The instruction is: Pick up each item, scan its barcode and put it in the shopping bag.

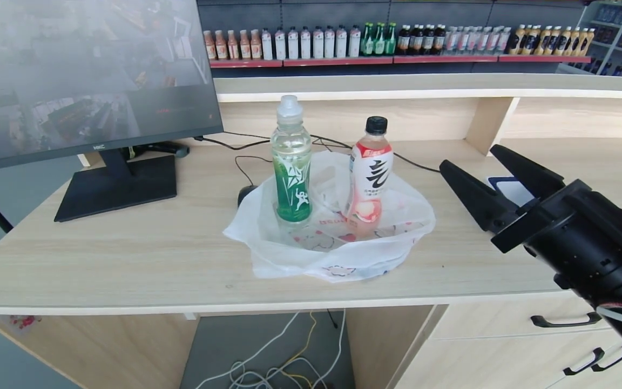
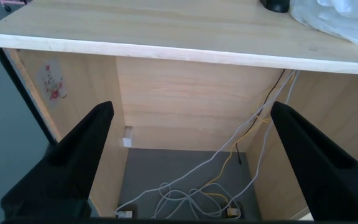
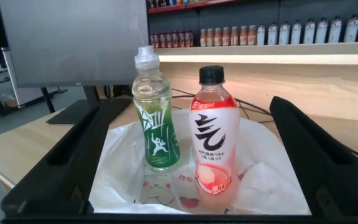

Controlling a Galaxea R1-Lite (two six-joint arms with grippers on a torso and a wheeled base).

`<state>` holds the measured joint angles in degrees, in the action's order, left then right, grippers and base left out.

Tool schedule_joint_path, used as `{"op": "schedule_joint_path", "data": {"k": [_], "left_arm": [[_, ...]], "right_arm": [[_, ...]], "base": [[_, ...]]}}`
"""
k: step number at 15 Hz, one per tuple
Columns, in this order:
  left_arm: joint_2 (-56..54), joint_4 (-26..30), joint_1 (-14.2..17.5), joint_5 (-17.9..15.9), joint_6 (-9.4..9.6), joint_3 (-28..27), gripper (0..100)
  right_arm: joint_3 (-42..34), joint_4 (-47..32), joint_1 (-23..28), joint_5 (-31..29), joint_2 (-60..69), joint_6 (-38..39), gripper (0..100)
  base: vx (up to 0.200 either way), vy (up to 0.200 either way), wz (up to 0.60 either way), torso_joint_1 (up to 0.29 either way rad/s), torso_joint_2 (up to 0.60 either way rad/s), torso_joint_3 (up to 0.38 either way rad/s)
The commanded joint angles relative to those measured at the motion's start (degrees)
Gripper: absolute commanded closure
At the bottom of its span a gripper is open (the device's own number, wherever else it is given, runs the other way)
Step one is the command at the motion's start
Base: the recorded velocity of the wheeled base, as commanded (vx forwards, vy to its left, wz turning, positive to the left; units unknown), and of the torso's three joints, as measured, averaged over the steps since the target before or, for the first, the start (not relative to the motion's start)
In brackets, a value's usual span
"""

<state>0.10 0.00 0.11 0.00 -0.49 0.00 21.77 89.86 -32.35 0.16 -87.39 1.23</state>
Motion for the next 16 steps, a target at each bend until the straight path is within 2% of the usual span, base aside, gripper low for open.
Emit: {"op": "schedule_joint_path", "data": {"k": [1, 5, 7, 16], "left_arm": [[0.0, 0.0, 0.0, 0.0, -0.04, 0.0, 0], [0.0, 0.0, 0.0, 0.0, -0.04, 0.0, 0], [0.1, 0.0, 0.0, 0.0, -0.22, 0.0, 0], [0.1, 0.0, 0.0, 0.1, -0.13, 0.0, 0]], "right_arm": [[-0.6, 0.1, -0.1, 0.1, 1.2, 0.0, 0], [-1.2, 0.1, 0.6, 0.1, 1.8, 0.0, 0], [-1.1, 0.1, 2.6, 0.1, 1.5, -0.6, 0], [-2.1, 0.1, 2.7, 0.2, 2.4, -0.8, 0]], "base": [[0.0, -0.2, 0.0, 0.007, 0.0, 0.002], [0.0, -0.2, 0.0, 0.0, 0.0, 0.002], [0.0, -0.2, 0.0, 0.002, 0.0, 0.002], [0.0, -0.2, 0.0, 0.003, 0.0, 0.005]]}}
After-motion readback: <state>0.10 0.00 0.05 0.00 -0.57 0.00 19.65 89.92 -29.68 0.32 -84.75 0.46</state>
